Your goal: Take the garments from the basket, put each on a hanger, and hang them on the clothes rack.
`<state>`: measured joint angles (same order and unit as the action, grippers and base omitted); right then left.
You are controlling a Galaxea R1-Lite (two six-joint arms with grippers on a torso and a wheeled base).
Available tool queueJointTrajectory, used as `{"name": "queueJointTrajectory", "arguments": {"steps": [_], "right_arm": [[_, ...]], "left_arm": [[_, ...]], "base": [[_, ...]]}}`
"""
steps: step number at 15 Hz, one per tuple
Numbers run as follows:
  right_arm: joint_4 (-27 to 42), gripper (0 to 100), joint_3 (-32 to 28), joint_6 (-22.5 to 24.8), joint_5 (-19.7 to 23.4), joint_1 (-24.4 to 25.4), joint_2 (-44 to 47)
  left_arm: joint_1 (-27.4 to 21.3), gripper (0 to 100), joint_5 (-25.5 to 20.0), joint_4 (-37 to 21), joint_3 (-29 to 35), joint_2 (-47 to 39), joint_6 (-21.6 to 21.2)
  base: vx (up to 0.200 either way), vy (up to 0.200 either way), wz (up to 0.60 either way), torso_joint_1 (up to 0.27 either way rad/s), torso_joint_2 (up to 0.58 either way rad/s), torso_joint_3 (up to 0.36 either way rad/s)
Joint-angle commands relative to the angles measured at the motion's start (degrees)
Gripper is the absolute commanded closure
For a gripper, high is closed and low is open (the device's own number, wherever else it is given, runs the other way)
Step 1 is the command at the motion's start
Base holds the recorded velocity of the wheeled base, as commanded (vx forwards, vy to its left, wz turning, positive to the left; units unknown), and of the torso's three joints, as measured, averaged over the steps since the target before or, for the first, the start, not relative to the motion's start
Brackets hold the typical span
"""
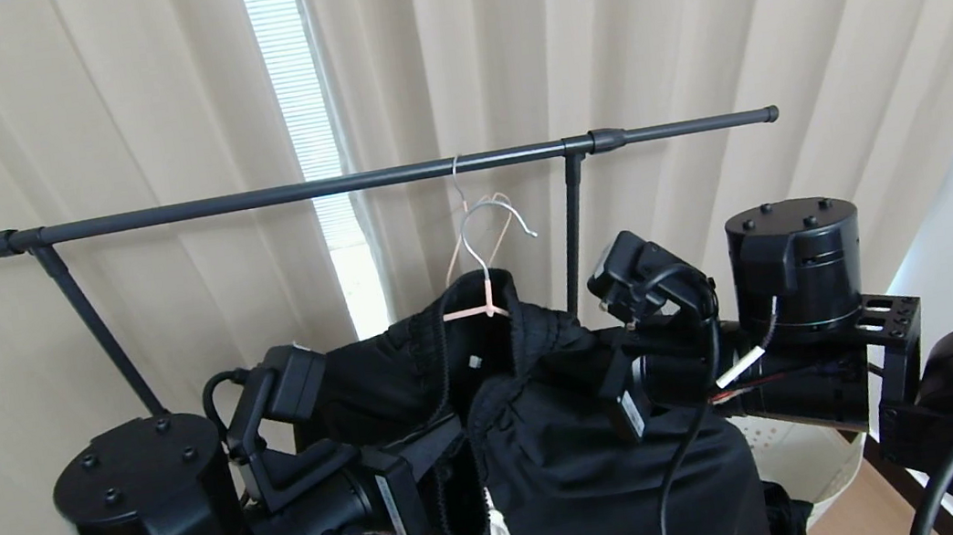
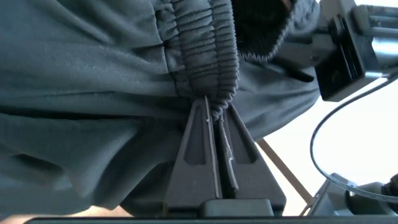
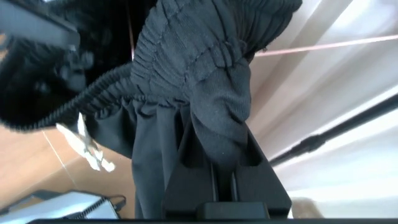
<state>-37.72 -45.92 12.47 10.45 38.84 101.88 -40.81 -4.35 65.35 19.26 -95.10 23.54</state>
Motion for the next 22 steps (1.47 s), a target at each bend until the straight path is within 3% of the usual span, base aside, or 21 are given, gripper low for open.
{"name": "queueJointTrajectory", "arguments": {"steps": [1,10,16,17,22], "right_arm": [[-0.60,100,0.48,-0.25,0.01,0.45,0.25],[-6.40,100,2.94,-1.57,1.95,1.68,-0.36],[-7.28,100,3.47,-1.57,1.95,2.47,-0.71],[-7.63,100,3.47,-1.57,1.95,2.47,-0.71],[-7.63,100,3.73,-1.48,1.86,2.47,-0.80]], "left_arm": [[-0.49,100,-0.04,0.39,-0.80,-0.17,0.01],[-0.41,100,3.12,1.00,0.34,-2.20,0.10],[-0.76,100,3.91,5.75,-0.01,-4.48,0.01],[-0.76,0,3.91,5.75,0.16,-4.66,0.01],[-0.58,0,4.00,5.84,0.51,-4.57,0.01]], "base": [[0.000,0.000,0.00,0.000,0.00,0.000],[0.000,0.000,0.00,0.000,0.00,0.000],[0.000,0.000,0.00,0.000,0.00,0.000],[0.000,0.000,0.00,0.000,0.00,0.000],[0.000,0.000,0.00,0.000,0.00,0.000]]}}
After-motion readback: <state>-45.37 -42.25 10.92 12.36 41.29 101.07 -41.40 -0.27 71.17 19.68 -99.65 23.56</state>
